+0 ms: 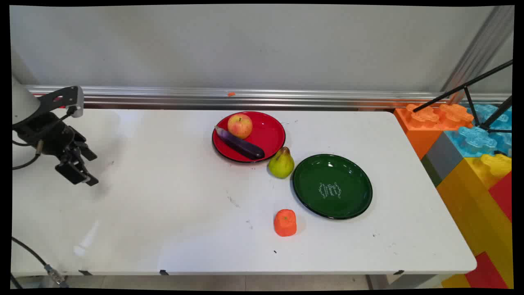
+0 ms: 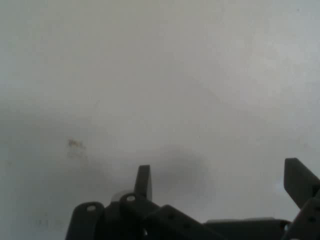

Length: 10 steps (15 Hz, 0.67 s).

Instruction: Pick up the eggplant from the red plate

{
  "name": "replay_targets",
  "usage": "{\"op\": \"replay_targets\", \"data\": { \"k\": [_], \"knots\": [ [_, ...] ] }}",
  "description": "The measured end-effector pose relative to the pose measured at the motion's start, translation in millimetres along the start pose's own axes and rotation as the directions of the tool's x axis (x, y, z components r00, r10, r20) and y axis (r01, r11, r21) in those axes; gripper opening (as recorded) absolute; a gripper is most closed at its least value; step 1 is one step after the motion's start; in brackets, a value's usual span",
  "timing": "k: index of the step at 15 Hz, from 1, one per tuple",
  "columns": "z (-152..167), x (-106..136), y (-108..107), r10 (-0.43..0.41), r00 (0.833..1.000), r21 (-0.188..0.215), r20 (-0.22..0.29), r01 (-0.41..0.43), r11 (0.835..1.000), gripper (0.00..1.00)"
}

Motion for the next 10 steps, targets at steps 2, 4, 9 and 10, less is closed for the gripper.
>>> {"op": "replay_targets", "data": {
  "k": [2,4,9,10],
  "knots": [
    [1,3,0,0.001,1.0,-0.006,-0.015,-0.001,1.0,1.0],
    [1,8,-2,0.0,0.999,-0.01,-0.044,-0.001,1.0,1.0],
    [2,29,-6,-0.012,0.991,-0.019,-0.131,0.01,1.0,1.0],
    [2,36,-8,-0.015,0.987,-0.021,-0.157,0.012,1.0,1.0]
  ]
}}
